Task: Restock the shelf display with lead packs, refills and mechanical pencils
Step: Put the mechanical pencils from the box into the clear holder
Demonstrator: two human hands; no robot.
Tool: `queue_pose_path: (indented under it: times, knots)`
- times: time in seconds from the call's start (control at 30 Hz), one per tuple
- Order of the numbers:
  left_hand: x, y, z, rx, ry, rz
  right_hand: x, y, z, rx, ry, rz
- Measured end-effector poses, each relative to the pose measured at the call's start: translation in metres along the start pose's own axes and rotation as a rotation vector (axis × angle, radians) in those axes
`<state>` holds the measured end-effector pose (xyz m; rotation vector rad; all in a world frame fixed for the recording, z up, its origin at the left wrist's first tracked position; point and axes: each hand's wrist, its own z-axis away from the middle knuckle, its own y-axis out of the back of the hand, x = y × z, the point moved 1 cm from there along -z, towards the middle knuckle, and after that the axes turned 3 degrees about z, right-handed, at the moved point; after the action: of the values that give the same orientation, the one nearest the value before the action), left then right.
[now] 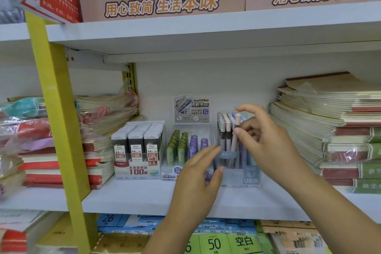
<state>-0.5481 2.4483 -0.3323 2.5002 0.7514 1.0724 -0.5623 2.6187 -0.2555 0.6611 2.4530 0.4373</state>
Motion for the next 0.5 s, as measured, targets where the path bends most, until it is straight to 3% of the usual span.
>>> queue_pose_path:
  times: [0.5]
  knots:
    - [-0.0050,-0.0003,0.0005,0.013,-0.001,0.111,-0.0026,-0.0102,-0.0029,0.128,0.024,0.123]
